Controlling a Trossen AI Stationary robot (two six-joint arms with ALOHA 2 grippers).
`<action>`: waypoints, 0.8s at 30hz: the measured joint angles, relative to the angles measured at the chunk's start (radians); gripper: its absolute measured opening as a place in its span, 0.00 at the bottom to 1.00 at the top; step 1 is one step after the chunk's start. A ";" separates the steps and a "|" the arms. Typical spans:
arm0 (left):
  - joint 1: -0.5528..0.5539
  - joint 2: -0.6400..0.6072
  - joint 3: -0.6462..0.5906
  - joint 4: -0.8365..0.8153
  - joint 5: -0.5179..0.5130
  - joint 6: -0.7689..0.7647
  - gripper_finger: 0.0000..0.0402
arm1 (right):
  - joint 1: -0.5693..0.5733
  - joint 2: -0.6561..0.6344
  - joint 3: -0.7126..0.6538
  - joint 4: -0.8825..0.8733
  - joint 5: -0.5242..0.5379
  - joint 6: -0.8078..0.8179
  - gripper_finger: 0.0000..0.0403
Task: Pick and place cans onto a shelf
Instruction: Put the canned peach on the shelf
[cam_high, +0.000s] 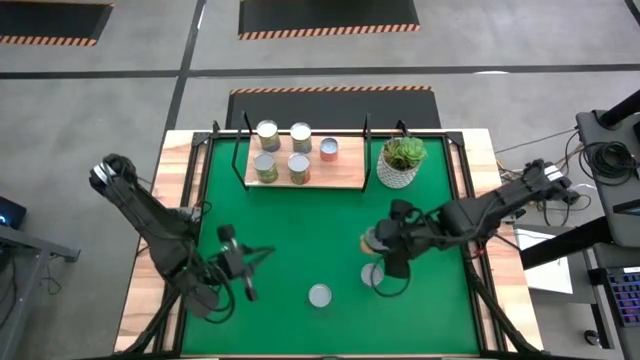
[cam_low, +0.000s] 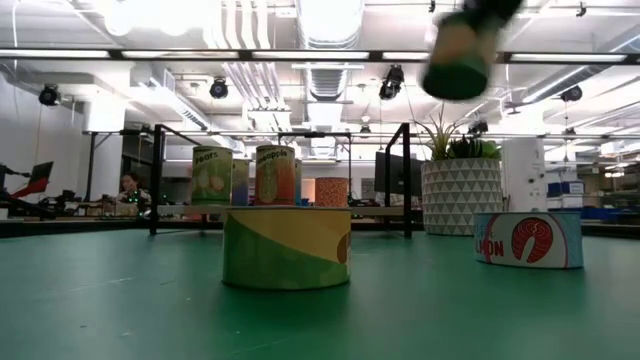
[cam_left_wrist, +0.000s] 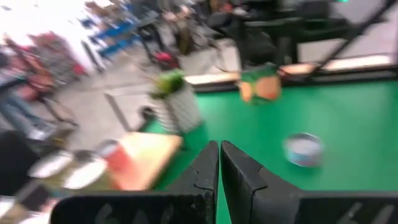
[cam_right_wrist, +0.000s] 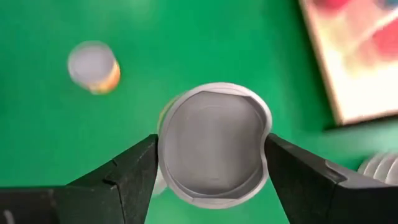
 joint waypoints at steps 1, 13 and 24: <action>0.000 -0.019 -0.006 0.000 -0.030 0.022 0.00 | -0.017 0.023 0.044 -0.002 -0.001 -0.032 0.65; -0.001 -0.098 -0.035 -0.070 -0.129 -0.006 0.00 | -0.289 0.358 0.535 -0.115 -0.016 -0.500 0.64; -0.001 -0.090 -0.035 -0.077 -0.127 0.006 0.00 | -0.559 0.547 0.640 -0.146 -0.294 -0.555 0.54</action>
